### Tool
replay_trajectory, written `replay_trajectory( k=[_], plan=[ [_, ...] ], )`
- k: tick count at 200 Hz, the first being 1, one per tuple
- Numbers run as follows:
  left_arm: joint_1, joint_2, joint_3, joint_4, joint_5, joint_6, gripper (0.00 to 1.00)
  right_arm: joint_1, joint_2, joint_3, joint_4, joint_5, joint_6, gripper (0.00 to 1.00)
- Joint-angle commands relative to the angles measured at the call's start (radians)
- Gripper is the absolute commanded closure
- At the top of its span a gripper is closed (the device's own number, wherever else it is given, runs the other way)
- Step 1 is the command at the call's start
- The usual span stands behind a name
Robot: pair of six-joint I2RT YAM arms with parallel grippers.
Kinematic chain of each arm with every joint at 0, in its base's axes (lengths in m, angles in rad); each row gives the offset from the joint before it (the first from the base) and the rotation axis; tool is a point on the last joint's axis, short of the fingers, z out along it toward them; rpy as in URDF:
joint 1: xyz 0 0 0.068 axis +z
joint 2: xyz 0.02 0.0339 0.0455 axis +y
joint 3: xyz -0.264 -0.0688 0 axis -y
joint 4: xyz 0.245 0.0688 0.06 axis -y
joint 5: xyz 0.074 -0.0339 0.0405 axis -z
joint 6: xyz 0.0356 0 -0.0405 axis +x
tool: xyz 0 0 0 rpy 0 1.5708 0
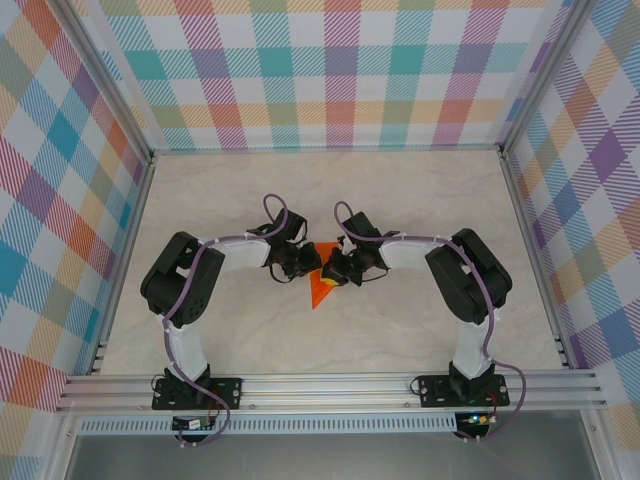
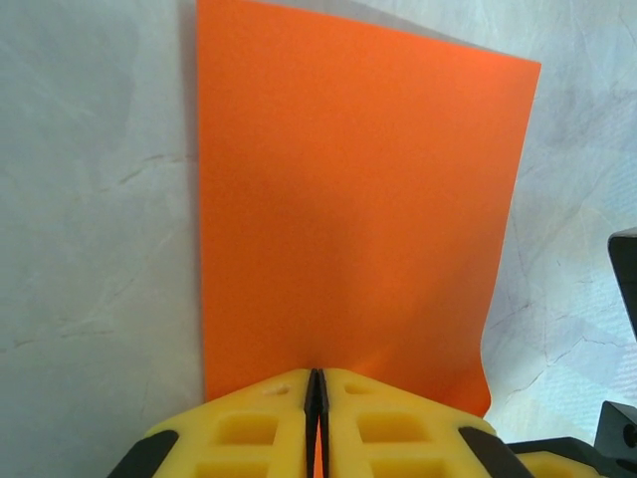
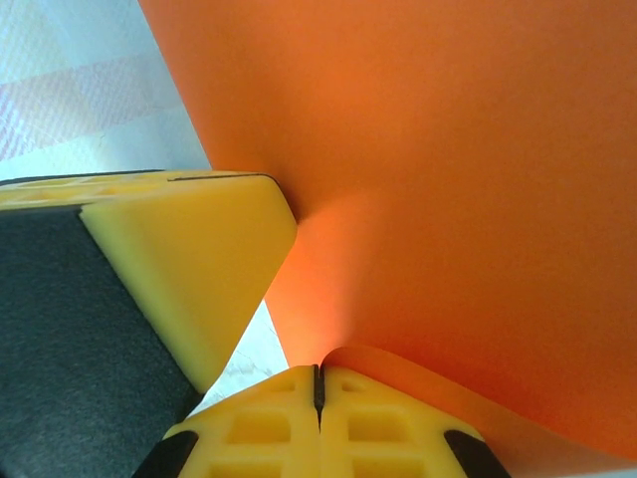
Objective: Fold a paper plane with a square sheet of paper (pick it up from the middle)
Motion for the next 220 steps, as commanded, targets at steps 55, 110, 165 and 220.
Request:
replay_trajectory(
  k=[55,110,165,220],
  plan=[
    [-0.004,0.012,0.004,-0.037,-0.004,0.013,0.95,0.01,0.041,0.033,0.035,-0.028,-0.034,1.0],
    [-0.003,0.005,0.003,-0.05,-0.019,0.013,1.0,0.011,0.049,0.031,0.03,-0.02,-0.043,1.0],
    [0.014,-0.055,0.057,-0.09,-0.036,0.039,1.0,0.009,0.046,0.03,0.016,-0.011,-0.044,1.0],
    [0.026,-0.013,0.067,-0.081,-0.036,0.033,0.99,0.01,0.046,0.03,0.022,-0.015,-0.047,1.0]
  ],
)
